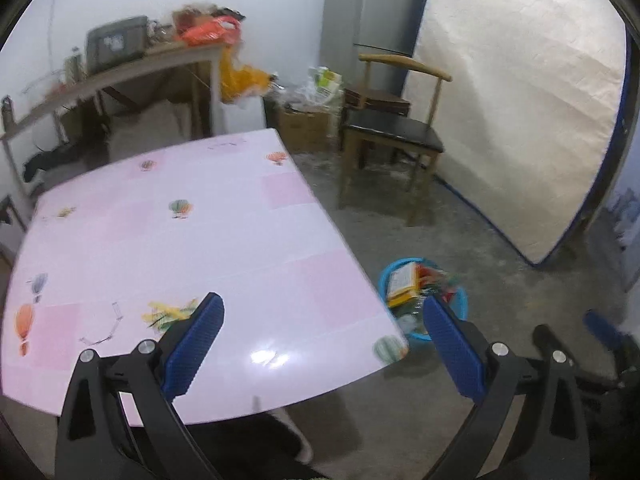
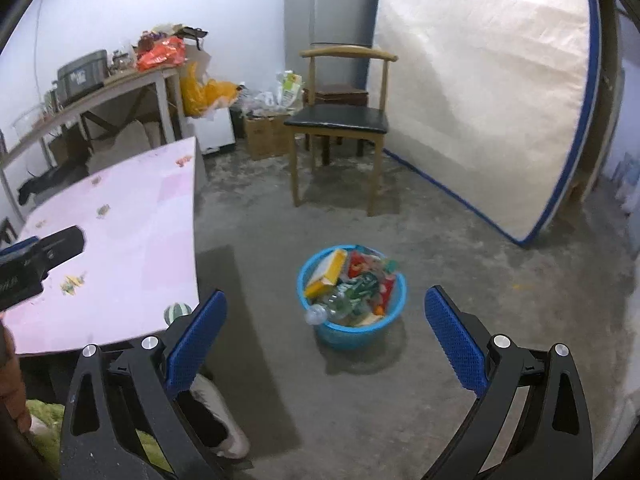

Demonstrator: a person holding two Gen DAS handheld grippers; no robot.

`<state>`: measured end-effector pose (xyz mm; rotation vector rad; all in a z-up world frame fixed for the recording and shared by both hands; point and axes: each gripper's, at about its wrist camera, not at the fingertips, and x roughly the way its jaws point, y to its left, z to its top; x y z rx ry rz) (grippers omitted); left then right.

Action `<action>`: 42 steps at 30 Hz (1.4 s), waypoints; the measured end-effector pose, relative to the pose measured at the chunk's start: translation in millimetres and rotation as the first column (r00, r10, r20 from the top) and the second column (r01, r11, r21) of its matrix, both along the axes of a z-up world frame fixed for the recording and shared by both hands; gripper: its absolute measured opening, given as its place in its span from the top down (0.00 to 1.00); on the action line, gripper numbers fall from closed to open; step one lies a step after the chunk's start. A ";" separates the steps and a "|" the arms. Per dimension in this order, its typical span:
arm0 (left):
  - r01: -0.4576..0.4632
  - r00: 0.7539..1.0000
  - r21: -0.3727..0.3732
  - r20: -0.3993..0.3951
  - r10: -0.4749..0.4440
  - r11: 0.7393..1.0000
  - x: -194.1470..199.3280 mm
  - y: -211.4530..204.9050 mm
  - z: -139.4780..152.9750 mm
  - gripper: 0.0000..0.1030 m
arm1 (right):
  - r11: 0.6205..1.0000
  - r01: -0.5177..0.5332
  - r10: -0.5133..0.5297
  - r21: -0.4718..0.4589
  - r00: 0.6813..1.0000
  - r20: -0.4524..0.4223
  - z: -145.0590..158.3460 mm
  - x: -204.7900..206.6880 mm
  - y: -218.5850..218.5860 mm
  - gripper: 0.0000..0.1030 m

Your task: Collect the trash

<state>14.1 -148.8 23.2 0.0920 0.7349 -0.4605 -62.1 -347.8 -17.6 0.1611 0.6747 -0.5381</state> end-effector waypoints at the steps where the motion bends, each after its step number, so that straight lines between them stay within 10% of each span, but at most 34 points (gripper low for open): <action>1: -0.014 1.000 0.022 -0.008 0.014 1.000 -3.6 2.0 -3.3 0.05 | 1.000 0.006 -0.006 -0.004 1.000 -0.007 -1.4 1.2 2.3 0.08; 11: -0.027 0.999 0.118 -0.024 0.030 0.993 -14.2 -1.8 -16.5 0.05 | 0.999 0.032 -0.033 -0.014 0.996 -0.086 -6.3 2.4 21.7 0.07; 42: 0.009 0.997 0.091 -0.083 -0.001 0.996 -22.6 -6.1 -14.3 0.05 | 0.997 0.071 -0.074 -0.032 0.992 -0.101 -10.2 -5.6 27.7 0.07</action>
